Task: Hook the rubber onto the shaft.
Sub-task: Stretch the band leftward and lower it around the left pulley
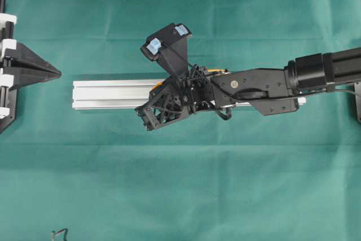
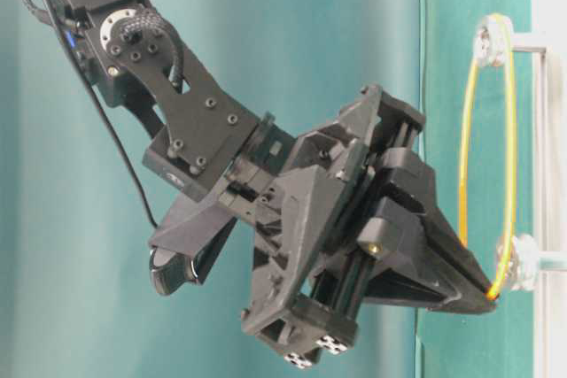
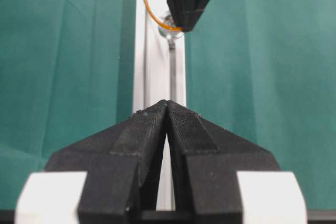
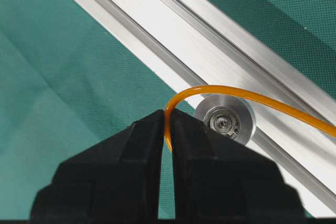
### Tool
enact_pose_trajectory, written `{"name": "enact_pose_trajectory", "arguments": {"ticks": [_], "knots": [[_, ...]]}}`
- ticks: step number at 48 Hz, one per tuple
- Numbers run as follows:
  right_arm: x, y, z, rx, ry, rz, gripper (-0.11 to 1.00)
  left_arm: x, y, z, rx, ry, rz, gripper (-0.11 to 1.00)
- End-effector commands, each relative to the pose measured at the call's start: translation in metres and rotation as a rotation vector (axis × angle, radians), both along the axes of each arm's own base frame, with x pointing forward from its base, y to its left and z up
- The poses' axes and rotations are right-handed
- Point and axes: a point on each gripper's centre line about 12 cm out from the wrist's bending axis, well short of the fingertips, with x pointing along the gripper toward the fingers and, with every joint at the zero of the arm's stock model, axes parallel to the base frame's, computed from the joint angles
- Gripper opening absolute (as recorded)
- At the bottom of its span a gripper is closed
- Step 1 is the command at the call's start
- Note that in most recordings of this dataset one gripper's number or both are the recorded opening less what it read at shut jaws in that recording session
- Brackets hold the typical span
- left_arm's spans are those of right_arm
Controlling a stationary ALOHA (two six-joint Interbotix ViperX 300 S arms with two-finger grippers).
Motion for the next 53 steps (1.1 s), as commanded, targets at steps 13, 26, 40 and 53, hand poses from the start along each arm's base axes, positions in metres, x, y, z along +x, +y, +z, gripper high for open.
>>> {"name": "enact_pose_trajectory", "arguments": {"ticks": [13, 26, 40, 53], "knots": [[0.010, 0.002, 0.014, 0.012, -0.069, 0.006, 0.07, 0.003, 0.000, 0.012, 0.000, -0.029, 0.002, 0.02], [0.011, 0.000, 0.008, 0.017, -0.060, -0.001, 0.07, 0.004, 0.000, 0.011, 0.000, -0.025, 0.002, 0.02], [0.011, -0.001, 0.002, 0.024, -0.045, -0.007, 0.07, 0.004, 0.000, 0.011, 0.000, -0.023, 0.002, 0.02], [0.011, 0.000, -0.004, 0.039, -0.034, -0.014, 0.07, 0.004, 0.000, 0.011, 0.000, -0.025, 0.002, 0.02]]}}
